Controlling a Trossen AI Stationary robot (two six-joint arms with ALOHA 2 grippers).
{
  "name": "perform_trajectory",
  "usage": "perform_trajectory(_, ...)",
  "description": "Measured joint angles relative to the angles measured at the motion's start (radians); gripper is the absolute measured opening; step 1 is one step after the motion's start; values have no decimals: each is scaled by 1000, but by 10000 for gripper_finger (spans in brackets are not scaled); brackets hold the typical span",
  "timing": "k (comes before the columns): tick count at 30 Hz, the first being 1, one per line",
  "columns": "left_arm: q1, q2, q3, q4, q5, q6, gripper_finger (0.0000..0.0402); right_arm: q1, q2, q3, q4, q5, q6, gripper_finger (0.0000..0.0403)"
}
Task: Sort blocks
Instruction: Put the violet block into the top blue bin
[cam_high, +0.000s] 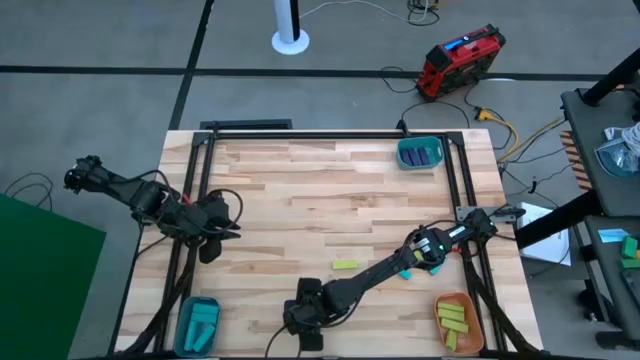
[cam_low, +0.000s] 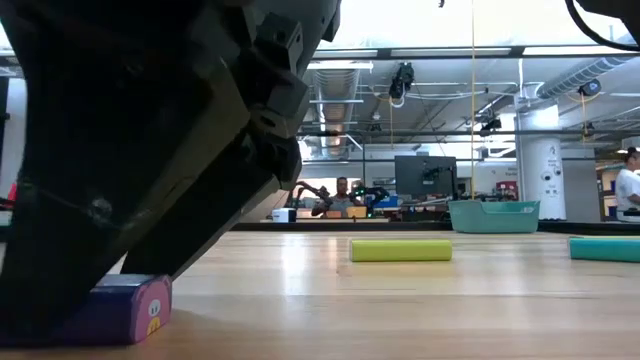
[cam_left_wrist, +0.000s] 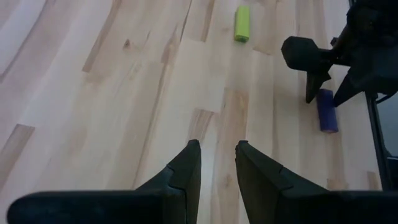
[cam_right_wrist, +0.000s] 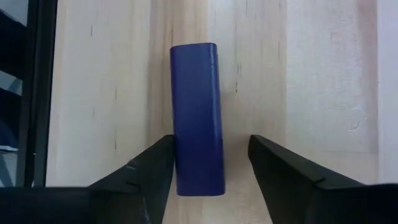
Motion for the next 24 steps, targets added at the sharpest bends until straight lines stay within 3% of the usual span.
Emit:
perform_trajectory(11,0,20,0,1,-53,8,79,-2,2,0,-2,0,-73,91)
perform_trajectory(24,0,21,0,3,-78,32,79,-39,-66,-3,-50,11,11,91)
